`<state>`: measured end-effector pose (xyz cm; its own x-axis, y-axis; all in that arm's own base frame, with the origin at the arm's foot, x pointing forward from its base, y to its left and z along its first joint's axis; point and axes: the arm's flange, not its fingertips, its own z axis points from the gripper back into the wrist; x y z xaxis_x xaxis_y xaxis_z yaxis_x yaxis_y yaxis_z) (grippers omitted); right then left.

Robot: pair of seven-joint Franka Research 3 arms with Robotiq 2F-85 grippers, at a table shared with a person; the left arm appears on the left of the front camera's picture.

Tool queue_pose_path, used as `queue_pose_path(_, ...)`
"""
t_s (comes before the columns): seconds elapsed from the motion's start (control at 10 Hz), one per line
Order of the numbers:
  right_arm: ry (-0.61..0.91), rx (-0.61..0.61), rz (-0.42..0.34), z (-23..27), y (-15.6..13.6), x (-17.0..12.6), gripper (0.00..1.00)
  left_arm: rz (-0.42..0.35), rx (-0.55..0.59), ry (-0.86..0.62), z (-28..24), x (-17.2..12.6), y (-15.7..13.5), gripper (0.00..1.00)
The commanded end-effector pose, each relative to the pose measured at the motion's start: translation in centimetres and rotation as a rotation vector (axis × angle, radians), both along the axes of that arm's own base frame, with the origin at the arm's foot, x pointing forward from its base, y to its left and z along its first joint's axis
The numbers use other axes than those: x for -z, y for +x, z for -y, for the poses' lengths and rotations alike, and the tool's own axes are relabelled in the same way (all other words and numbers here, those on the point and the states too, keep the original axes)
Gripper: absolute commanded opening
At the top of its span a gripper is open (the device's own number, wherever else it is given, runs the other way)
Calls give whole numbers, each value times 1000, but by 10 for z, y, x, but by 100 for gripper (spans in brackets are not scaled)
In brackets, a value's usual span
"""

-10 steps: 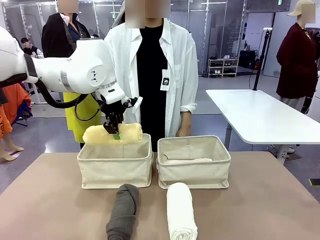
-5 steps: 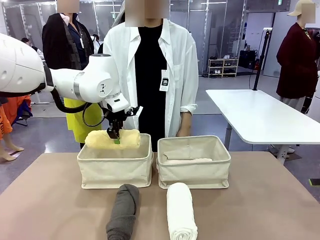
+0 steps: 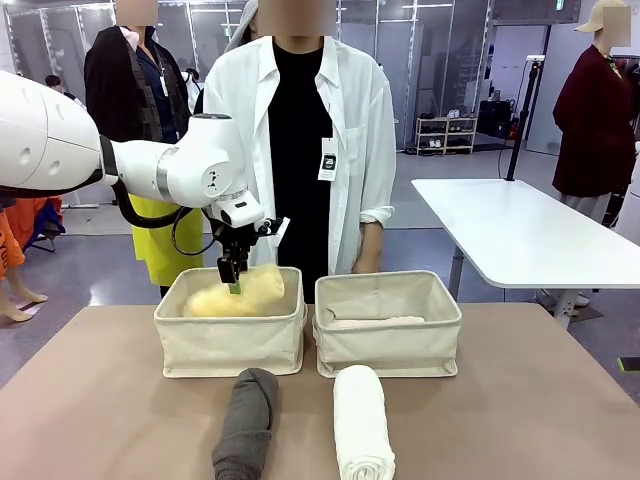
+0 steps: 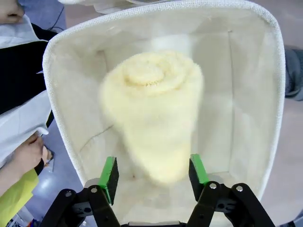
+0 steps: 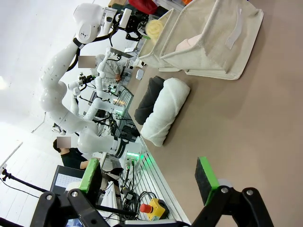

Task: Divide the towels into two baskets.
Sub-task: Pick up one hotel-folded towel from the bottom of the table and place it in the Fabric basket indicated by the person.

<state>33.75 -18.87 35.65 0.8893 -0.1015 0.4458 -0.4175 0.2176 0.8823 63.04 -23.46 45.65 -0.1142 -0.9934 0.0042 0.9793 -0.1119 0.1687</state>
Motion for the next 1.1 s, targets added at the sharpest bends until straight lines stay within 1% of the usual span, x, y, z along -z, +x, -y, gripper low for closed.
queue_pose_path(0.0, 0, -3, 17, -1, -1, -2, 100, -12, -32, 18, -6, -4, -2, 100)
queue_pose_path(0.1, 0, -3, 17, -1, -1, -2, 100, -13, -58, 27, -12, -3, -6, 90)
queue_pose_path(0.2, 0, -3, 17, -1, -1, -2, 100, -1, -7, -1, -1, -1, 0, 90)
queue_pose_path(1.0, 0, -3, 17, -1, -1, -2, 100, -1, -7, -1, -1, -1, 0, 90)
